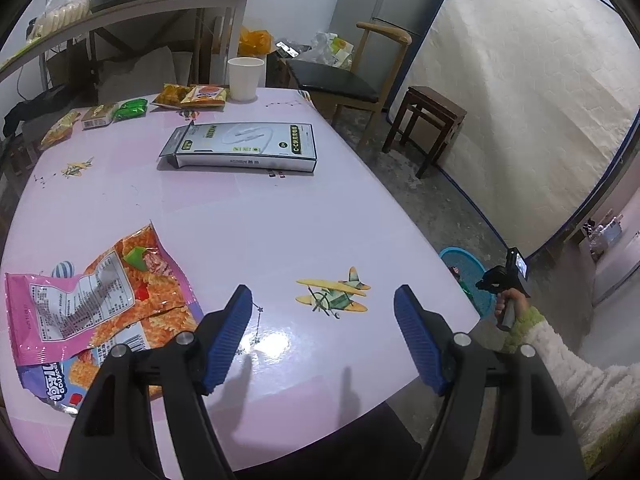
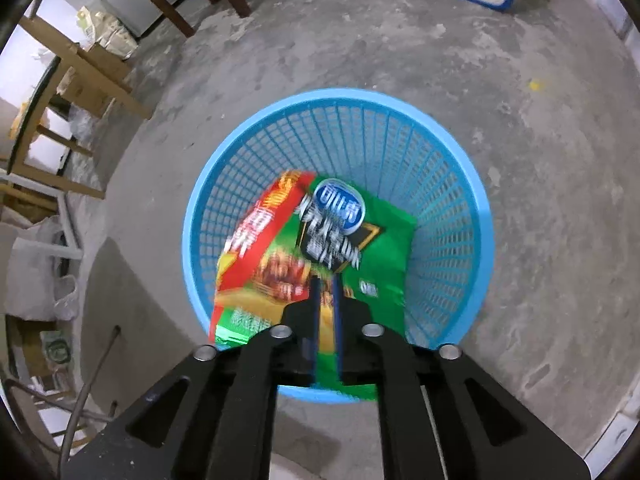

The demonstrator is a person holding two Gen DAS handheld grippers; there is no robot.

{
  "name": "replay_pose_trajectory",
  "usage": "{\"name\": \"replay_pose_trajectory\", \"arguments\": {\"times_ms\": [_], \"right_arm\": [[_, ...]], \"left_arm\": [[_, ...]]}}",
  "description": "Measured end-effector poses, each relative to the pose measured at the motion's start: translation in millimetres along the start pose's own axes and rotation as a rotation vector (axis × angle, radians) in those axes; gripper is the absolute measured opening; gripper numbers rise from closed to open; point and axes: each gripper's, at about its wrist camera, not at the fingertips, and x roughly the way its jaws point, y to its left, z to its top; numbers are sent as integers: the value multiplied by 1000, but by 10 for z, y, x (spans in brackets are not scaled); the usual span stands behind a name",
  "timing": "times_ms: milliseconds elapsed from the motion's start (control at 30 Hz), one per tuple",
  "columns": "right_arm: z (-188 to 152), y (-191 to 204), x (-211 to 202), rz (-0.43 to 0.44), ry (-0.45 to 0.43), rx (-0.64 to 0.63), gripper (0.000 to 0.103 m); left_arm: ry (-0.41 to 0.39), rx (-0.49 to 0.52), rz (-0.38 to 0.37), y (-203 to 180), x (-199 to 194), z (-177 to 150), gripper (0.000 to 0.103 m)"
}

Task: Collect trash
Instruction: 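Push the chips bag down into the wastebasket with the right tool, then swing both tools back toward the table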

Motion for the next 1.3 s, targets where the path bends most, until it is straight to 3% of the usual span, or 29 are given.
{"name": "replay_pose_trajectory", "arguments": {"times_ms": [33,100,200,367,467,500,533,600,800,933,1000,1233,1300], "right_arm": [[-31,24,-39,16,-2,-18,32],[-117,130,-140,27,-16,-99,46],[-255,374,-202,7,-20,-282,59],[-531,725,35,-228,-36,-605,63],[-565,689,303,-362,-18,-654,49],[-543,634,388,-382,0,-638,32],[-538,552,436,-379,16,-609,16],[-431,379,447,-336,22,-500,7],[-179,108,169,-173,-63,-316,2],[-5,-10,182,-98,-62,-207,2],[22,11,260,-121,-65,-203,2],[-166,197,614,-269,25,-291,2],[-193,165,697,-276,73,-288,3]], "left_arm": [[0,0,-1,10,10,7,71],[0,-2,-3,15,8,3,71],[2,-6,-5,21,11,0,71],[-1,-8,-8,37,14,-6,71],[-1,-11,-10,42,15,-13,71],[0,-12,-11,45,16,-14,71],[1,-12,-12,44,20,-15,71],[3,-11,-12,45,26,-13,71],[1,-10,-12,33,27,-7,71],[-1,-10,-12,21,14,-7,71],[-2,-7,-10,13,6,-11,71],[4,-10,-6,25,-9,-16,71],[4,-11,-7,34,-15,-26,71]]}}
